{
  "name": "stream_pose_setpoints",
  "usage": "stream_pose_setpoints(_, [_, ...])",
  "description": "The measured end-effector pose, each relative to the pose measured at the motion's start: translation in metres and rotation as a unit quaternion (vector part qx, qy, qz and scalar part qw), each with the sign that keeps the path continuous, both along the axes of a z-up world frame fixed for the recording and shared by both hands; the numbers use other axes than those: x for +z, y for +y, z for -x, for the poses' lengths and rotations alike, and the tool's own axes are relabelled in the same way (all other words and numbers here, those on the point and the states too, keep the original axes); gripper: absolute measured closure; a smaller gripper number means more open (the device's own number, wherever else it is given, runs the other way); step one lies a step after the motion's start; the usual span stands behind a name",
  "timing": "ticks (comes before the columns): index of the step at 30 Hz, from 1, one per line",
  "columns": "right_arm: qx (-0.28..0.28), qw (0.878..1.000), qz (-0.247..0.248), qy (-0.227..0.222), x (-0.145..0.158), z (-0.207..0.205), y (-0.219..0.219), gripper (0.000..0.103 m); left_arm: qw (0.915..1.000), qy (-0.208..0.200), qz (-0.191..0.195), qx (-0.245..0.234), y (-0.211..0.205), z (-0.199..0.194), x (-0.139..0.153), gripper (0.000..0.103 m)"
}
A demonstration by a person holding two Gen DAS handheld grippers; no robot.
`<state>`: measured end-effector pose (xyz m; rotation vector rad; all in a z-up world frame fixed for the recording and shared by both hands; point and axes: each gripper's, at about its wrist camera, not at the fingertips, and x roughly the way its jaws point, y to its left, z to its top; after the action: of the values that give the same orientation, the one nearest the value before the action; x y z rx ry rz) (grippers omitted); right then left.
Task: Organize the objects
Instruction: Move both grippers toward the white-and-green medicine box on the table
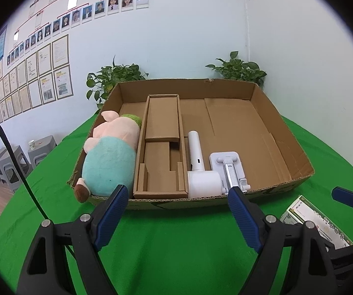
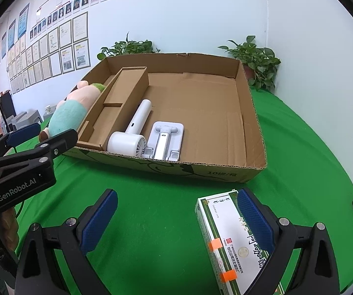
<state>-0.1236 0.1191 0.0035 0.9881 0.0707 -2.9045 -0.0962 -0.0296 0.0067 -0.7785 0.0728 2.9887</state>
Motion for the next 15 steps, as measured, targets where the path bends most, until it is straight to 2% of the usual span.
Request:
stream_pose_setpoints(3, [0.003,1.000,0.008,-0.004,-0.001,-0.001,0.005,0.005,0.9998,-0.011,-0.011,-0.010,0.001,0.002,-0.004,0.020])
stream_pose_setpoints(6, [0.012,0.999,0.051,0.009,0.000,-0.013,0.021,0.004,0.9989,-0.034,-0.018,-0.027,0.003,0.004,-0.011,0.020])
stream_pose_setpoints(8, [0.002,0.999,0.039,0.005,-0.006,-0.020,0.033,0.004,0.9972,-0.055,-0.022,-0.046,0.004,0.007,-0.018,0.020])
stream_pose_setpoints(12, [-0.030,0.998,0.027,-0.045,-0.031,-0.032,0.072,0.004,0.9914,-0.099,-0.033,-0.079,0.010,0.010,-0.036,0.020])
stream_pose_setpoints(15, [-0.048,0.996,0.024,-0.076,-0.046,-0.044,0.098,0.004,0.9883,-0.112,-0.039,-0.096,0.017,0.009,-0.045,0.020])
